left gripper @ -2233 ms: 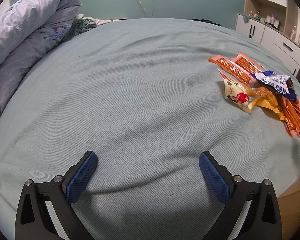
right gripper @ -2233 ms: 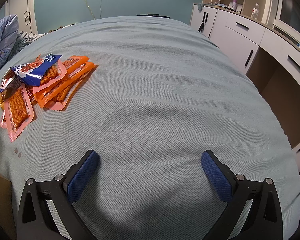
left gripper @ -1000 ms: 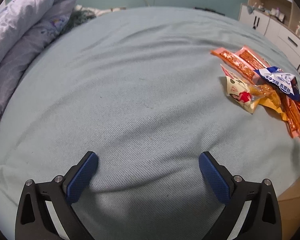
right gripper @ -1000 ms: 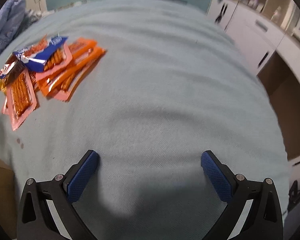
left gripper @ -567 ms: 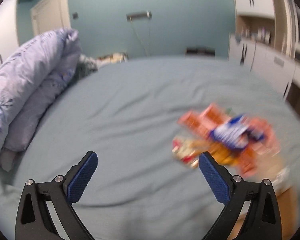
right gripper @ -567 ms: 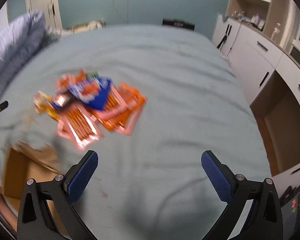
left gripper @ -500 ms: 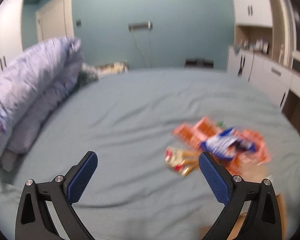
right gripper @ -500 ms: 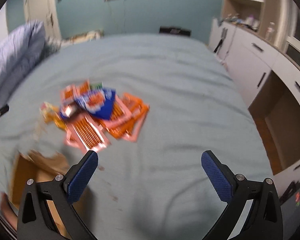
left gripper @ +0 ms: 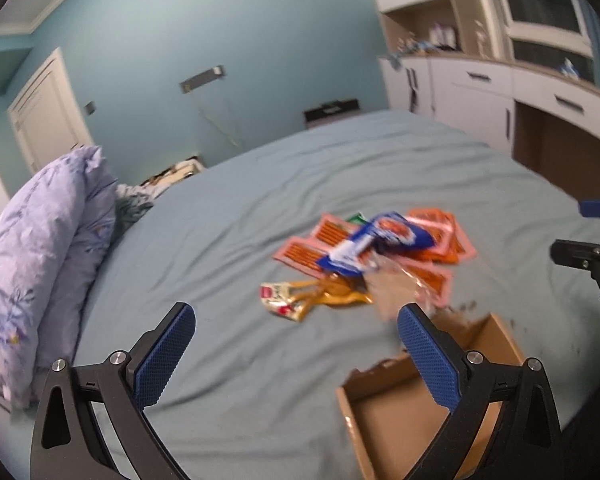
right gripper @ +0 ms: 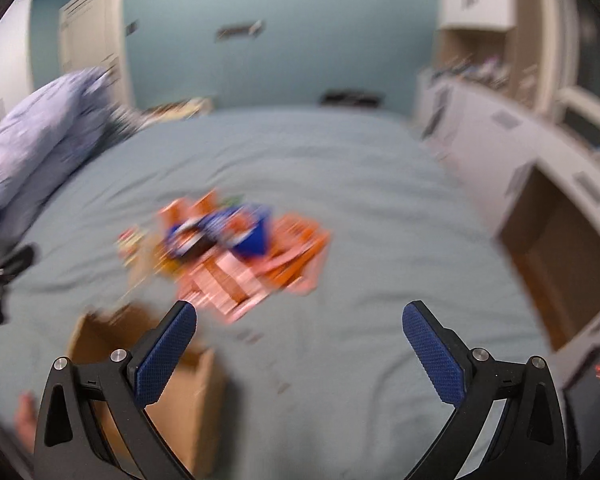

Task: Organize snacks
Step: 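Move both tools toward the snack pile beside the cardboard box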

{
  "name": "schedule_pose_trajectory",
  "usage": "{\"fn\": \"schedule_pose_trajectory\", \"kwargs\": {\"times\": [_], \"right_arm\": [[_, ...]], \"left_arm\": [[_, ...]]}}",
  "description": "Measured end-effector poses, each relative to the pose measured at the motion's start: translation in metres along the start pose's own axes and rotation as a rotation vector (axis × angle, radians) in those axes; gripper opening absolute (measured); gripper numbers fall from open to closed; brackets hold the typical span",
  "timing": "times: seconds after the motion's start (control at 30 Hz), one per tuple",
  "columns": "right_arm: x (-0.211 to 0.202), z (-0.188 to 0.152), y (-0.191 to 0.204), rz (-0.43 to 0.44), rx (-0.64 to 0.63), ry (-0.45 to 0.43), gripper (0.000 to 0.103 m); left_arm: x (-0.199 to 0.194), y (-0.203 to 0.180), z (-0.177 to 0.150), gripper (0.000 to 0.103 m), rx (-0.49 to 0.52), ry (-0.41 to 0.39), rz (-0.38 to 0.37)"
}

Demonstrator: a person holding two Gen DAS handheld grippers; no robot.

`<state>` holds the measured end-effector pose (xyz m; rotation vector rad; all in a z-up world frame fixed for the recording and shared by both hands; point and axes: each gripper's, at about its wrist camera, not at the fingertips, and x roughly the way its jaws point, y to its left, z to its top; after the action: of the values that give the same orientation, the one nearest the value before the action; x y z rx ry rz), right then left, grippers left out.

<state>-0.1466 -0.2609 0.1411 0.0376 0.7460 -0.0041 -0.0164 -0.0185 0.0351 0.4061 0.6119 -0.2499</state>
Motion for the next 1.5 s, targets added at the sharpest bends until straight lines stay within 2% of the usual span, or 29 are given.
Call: {"fn": "schedule_pose_trajectory", "kwargs": {"times": [0.1, 0.23, 0.43, 0.8, 1.03, 1.4, 1.5], "right_arm": [[0.009, -0.004, 0.004, 0.067, 0.021, 0.056, 0.103], [0.024, 0.002, -0.001, 0.05, 0.011, 0.107, 0.103], [0.026, 0.021, 0.001, 0.013, -0.006, 0.103, 0.103], [0.025, 0.016, 0.017, 0.004, -0.102, 0.1, 0.103], [0.026, 0.017, 0.017, 0.011, -0.111, 0.095, 0.103], [0.033, 0.022, 0.02, 0.012, -0.107, 0.112, 0.103], [0.041, 0.027, 0.019, 0.042, -0.076, 0.128, 0.103]], "left_arm": [[0.004, -0.011, -0.004, 0.103, 0.04, 0.023, -0.007], [0.013, -0.012, -0.006, 0.103, 0.019, 0.068, -0.044], [0.02, -0.008, -0.008, 0.103, -0.006, 0.105, -0.059], [0.029, -0.008, -0.01, 0.103, -0.015, 0.148, -0.085], [0.029, -0.007, -0.008, 0.103, -0.017, 0.148, -0.091], [0.04, 0.002, -0.009, 0.103, -0.076, 0.202, -0.122], [0.042, 0.005, -0.01, 0.103, -0.089, 0.214, -0.125]]}}
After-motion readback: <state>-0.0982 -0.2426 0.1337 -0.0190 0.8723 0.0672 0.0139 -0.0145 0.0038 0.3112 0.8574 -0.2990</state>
